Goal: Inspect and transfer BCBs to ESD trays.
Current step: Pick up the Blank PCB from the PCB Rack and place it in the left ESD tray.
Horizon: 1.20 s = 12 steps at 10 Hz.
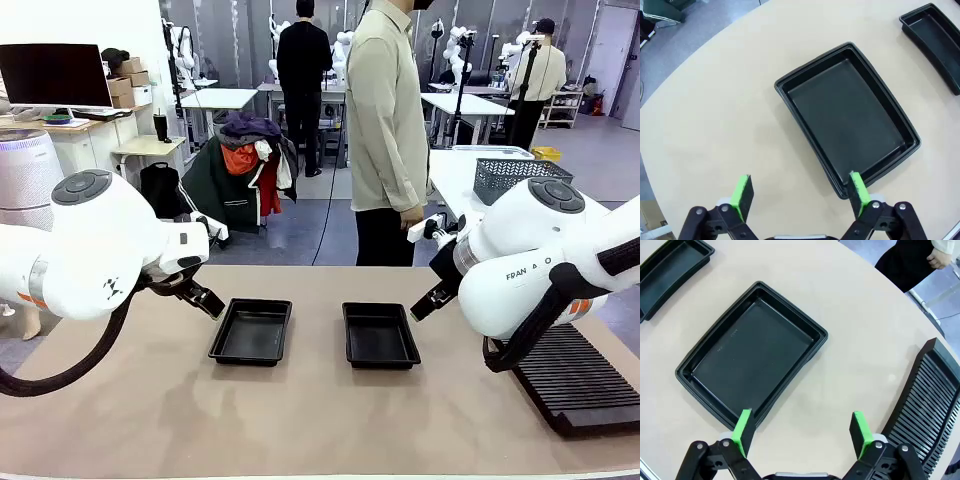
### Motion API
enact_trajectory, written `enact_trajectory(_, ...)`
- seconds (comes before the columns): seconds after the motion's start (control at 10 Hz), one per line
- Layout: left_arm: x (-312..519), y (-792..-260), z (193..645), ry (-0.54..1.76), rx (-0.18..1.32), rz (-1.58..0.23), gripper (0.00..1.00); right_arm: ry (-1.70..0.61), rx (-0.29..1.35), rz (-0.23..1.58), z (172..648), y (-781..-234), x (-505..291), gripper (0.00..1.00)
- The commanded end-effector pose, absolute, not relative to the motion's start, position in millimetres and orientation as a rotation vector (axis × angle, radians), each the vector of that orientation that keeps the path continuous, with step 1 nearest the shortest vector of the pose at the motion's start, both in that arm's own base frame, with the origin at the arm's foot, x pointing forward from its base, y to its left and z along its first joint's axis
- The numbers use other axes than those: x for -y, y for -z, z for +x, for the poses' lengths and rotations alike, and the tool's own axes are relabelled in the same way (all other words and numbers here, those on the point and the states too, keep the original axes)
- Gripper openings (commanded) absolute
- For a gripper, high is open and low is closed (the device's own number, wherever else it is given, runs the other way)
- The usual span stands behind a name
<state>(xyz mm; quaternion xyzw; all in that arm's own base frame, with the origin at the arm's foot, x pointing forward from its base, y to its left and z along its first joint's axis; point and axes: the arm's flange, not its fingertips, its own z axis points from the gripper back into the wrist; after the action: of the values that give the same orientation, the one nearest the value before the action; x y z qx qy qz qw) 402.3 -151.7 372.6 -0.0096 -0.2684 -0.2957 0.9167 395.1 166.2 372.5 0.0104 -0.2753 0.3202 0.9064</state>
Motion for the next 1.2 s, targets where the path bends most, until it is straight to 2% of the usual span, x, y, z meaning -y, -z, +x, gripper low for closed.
enact_trajectory(0.0,152,-373,402,0.608,0.552,-0.02,1.0,-0.661,0.569,0.021,395,-373,-166,1.0)
enact_trajectory(1.0,152,-373,402,0.609,0.552,-0.02,1.0,-0.662,0.569,0.021,395,-373,-166,1.0)
enact_trajectory(1.1,146,-392,397,0.553,0.538,-0.071,1.0,-0.594,0.563,0.065,392,-395,-161,1.0)
